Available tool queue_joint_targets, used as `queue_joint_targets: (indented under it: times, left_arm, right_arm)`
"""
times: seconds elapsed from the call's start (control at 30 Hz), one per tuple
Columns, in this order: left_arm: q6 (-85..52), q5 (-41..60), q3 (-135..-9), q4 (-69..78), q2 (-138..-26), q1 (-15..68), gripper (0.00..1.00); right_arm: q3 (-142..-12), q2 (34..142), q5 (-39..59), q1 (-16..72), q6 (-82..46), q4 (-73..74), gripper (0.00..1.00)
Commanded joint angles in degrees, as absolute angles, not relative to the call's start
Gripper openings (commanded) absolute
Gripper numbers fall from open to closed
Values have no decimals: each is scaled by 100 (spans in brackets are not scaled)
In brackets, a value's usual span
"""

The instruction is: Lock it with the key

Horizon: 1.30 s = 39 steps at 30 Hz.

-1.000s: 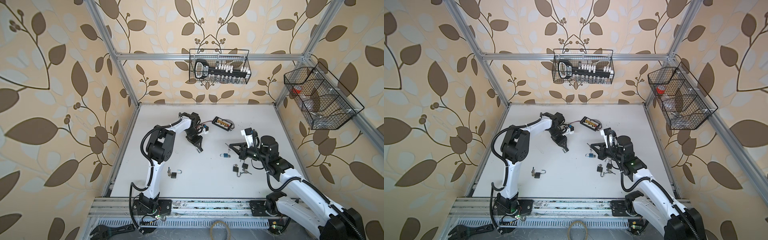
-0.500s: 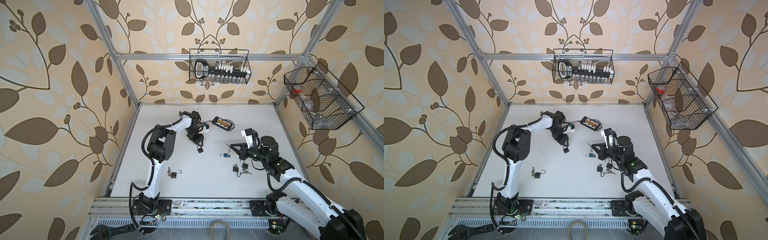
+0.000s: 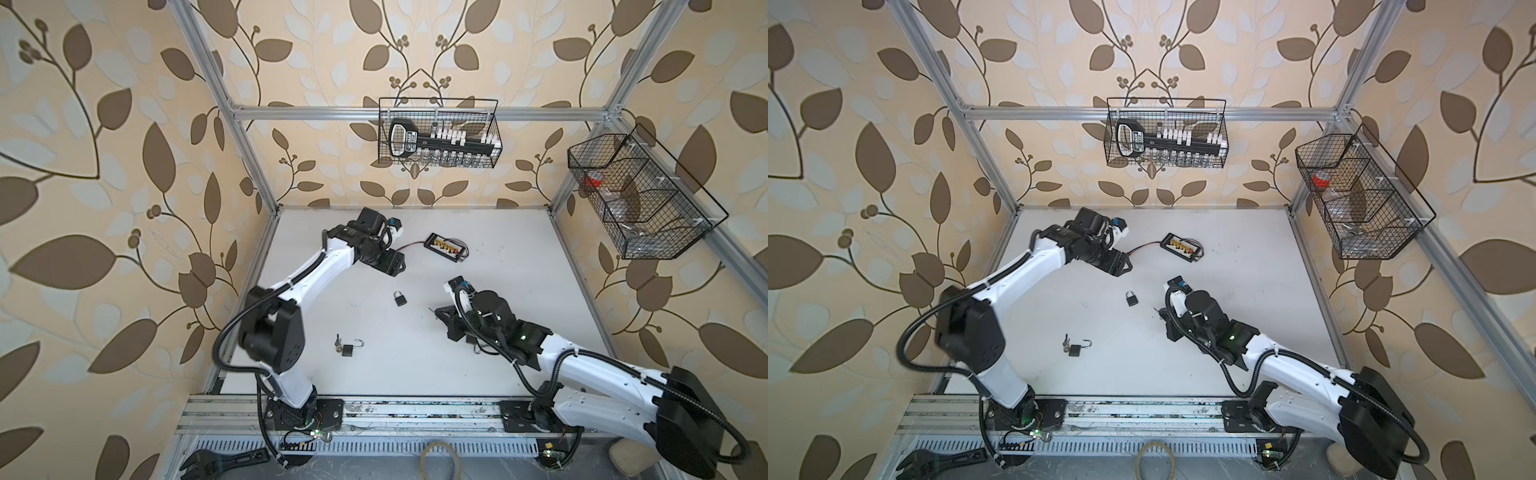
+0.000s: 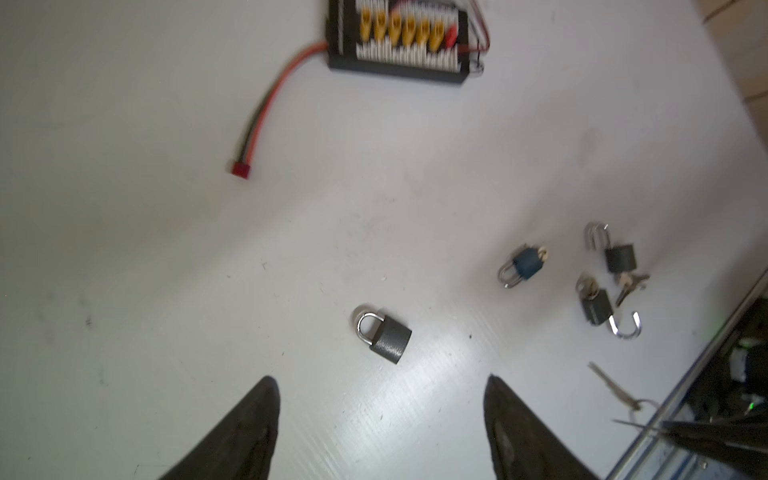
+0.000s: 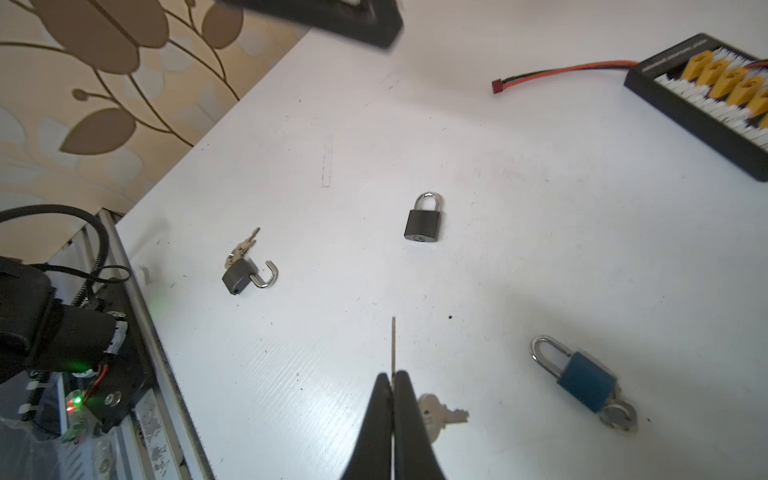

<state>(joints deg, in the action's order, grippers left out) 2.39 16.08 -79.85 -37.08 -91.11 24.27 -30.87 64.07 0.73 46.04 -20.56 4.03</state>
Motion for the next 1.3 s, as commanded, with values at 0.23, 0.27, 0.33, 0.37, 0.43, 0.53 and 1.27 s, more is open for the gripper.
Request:
queue_joint_targets:
  times: [0.23,0.27,0.33,0.37,0.43,0.53,1.27]
  left_arm:
    - [-1931,855,-5142,-2181,-6204,2382,96]
    - [-2108,771,-4979,-2226,-6040,2382,97]
    - [-2297,695,-4687,-2314,-5743,2382,98]
    - [-2384,652,-4537,-2338,-5585,2382,99]
    - [-2506,627,-4259,-2367,-5299,2382,99]
    - [-2591,521,-4029,-2552,-4951,2382,99]
    - [-2707,640,-3842,-2732,-4913,2382,99]
  right_arm:
    - [-3541,8208,-355,4776,-2524,1872,0]
    - [-3598,8385,-338,4745,-2522,1932,0]
    - [-3704,8690,-271,4681,-2520,2011,0]
    - [-3759,8848,-235,4643,-2513,2059,0]
    - [-3871,9101,-174,4565,-2512,2113,0]
    - [-4044,9425,-126,4457,-2496,2169,0]
    - [-5156,10823,245,3989,-2206,2048,0]
